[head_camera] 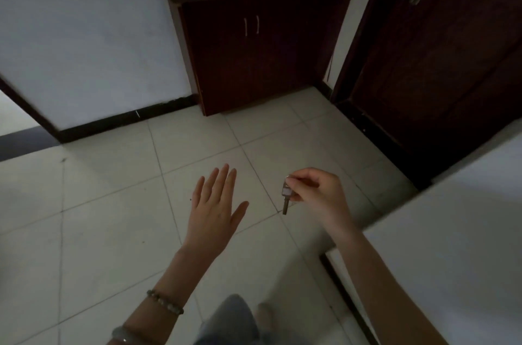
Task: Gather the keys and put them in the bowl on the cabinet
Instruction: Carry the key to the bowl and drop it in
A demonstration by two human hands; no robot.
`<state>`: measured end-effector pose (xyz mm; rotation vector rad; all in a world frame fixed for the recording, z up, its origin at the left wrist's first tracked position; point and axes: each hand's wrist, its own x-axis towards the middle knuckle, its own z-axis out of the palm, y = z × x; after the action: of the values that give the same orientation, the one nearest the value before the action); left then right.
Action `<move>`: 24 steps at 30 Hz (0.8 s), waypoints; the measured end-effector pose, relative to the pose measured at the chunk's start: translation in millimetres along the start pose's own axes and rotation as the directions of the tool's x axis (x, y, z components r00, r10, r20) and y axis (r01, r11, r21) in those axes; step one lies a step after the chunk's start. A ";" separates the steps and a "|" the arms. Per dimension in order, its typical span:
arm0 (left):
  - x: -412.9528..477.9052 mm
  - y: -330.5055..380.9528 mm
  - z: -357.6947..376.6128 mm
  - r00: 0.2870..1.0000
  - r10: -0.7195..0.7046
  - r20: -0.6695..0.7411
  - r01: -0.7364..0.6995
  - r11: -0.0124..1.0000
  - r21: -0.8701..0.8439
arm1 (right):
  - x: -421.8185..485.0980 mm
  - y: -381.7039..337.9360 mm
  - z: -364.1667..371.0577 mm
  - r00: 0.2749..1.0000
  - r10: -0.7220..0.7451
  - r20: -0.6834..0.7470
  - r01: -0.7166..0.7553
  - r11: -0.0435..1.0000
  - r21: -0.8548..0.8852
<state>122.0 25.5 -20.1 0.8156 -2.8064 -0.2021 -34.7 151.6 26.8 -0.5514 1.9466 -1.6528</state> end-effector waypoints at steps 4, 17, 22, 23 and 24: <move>61.8 -21.8 11.2 0.998 -0.062 -0.008 0.062 0.998 -0.033 | 63.5 -3.9 6.6 1.000 0.025 0.019 -0.025 1.000 -0.004; 311.4 -92.9 24.1 0.995 0.092 -0.035 -0.093 0.995 -0.037 | 294.3 -56.8 54.3 0.996 -0.046 -0.072 0.042 0.998 -0.053; 394.6 -115.0 25.5 0.990 0.129 -0.056 -0.132 0.990 -0.055 | 367.2 -74.8 70.1 0.993 -0.058 -0.107 0.052 0.997 -0.057; 409.2 -117.5 27.3 0.989 0.140 -0.044 -0.142 0.988 -0.059 | 379.6 -76.6 71.3 0.992 -0.057 -0.114 0.052 0.998 -0.041; 423.2 -119.7 29.3 0.988 0.154 -0.034 -0.156 0.986 -0.062 | 392.1 -77.7 72.0 0.991 -0.055 -0.123 0.052 0.998 -0.026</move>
<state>-172.5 -301.9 -1.8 0.5785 -2.8039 -0.2512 -297.7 -157.4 45.0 -0.5256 2.0581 -1.7367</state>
